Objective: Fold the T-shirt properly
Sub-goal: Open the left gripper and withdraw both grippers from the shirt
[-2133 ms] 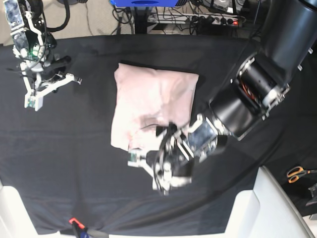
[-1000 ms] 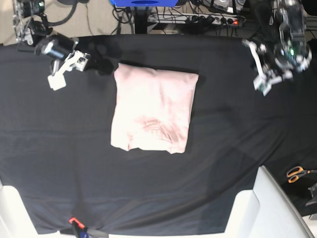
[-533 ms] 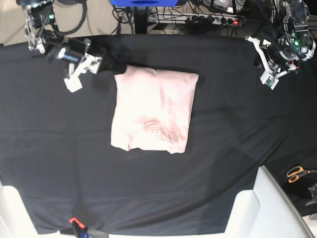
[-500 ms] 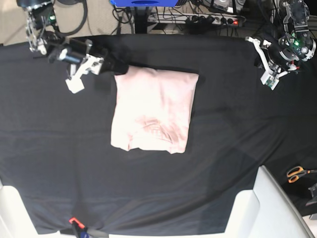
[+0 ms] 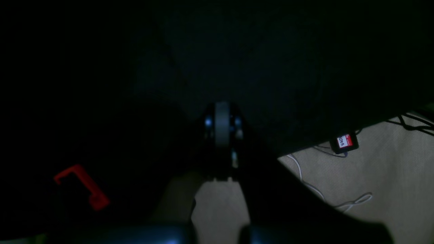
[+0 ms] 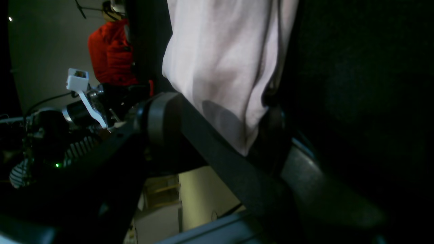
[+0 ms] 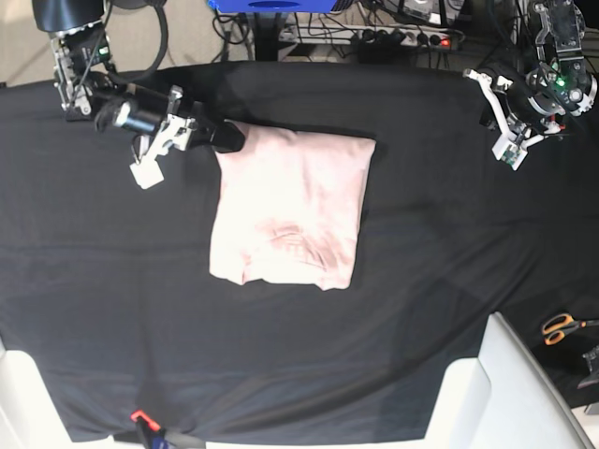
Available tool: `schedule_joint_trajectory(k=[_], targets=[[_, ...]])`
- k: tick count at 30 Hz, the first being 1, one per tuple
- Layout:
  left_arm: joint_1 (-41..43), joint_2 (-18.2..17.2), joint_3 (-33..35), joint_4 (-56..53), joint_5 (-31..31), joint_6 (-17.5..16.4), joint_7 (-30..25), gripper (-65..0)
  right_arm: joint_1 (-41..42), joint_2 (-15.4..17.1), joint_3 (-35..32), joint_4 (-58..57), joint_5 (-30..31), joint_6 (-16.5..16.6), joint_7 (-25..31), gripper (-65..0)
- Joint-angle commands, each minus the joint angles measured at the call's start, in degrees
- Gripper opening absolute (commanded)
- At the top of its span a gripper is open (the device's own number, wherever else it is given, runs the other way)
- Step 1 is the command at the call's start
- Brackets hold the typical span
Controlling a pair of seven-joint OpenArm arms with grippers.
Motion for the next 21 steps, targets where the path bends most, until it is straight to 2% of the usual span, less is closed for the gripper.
schedule_joint_trajectory(k=[1, 16, 18, 21], targets=[[-0.04, -0.82, -0.41, 0.82, -0.5, 0.32, -0.68, -65.0, 0.16, 0.11, 0.06, -0.06, -0.46, -0.51, -0.25, -30.3], [-0.13, -0.82, -0.41, 0.82, -0.5, 0.32, -0.68, -65.0, 0.25, 0.02, -0.03, -1.64, -0.37, -0.16, -0.43, -30.8], [-0.13, -0.82, -0.41, 0.82, -0.5, 0.32, -0.68, -65.0, 0.25, 0.02, -0.03, -1.64, -0.37, -0.16, -1.75, -31.1], [-0.13, -0.82, -0.41, 0.82, -0.5, 0.32, -0.68, -65.0, 0.33, 0.02, 0.06, -1.64, -0.19, -0.16, -2.89, -38.9]])
